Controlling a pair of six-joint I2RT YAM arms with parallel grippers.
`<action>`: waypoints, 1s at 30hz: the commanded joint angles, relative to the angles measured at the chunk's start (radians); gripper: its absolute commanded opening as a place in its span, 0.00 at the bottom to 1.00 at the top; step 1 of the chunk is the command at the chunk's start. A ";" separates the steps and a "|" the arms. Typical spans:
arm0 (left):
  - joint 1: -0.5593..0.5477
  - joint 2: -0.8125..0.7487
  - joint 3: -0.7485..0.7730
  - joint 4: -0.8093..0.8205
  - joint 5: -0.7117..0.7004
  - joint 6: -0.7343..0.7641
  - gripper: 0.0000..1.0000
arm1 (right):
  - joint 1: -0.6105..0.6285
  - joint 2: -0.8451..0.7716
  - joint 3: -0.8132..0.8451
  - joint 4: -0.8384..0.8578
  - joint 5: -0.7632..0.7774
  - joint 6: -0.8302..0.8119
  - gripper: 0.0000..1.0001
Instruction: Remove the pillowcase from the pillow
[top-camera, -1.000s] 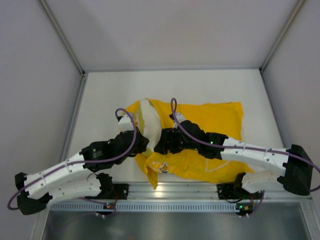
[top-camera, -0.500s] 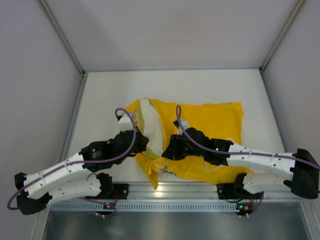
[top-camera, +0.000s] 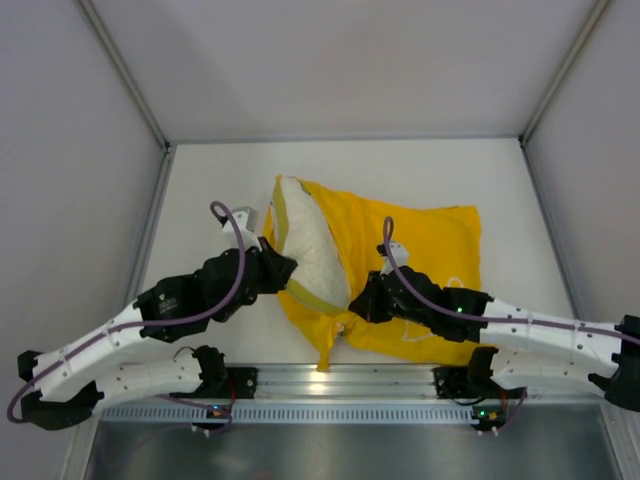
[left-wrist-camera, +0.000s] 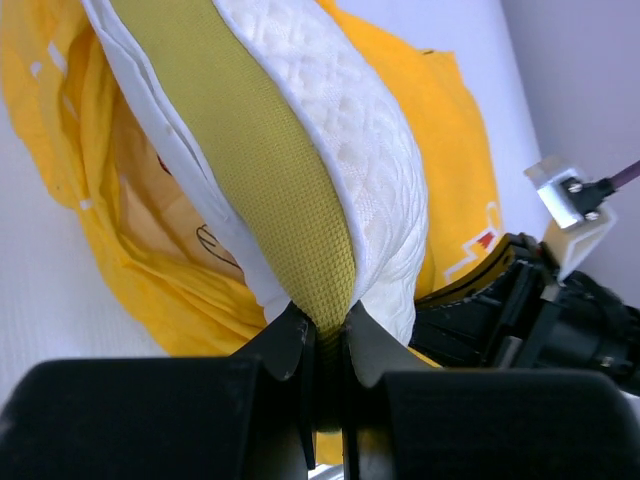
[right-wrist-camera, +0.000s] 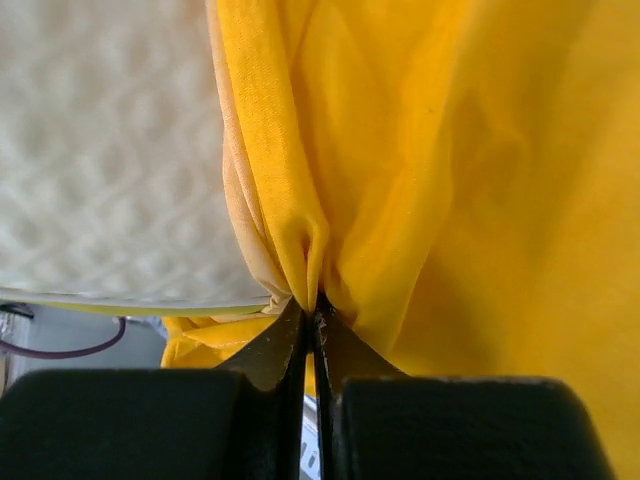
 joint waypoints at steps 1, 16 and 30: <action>0.002 -0.050 0.151 0.117 -0.061 0.052 0.00 | -0.004 -0.041 -0.037 -0.200 0.156 -0.001 0.00; 0.002 -0.137 0.248 0.021 -0.028 0.071 0.00 | -0.297 -0.210 -0.089 -0.417 0.204 -0.087 0.00; 0.001 -0.191 0.153 -0.010 0.031 0.049 0.00 | -0.354 -0.204 -0.013 -0.334 -0.012 -0.181 0.53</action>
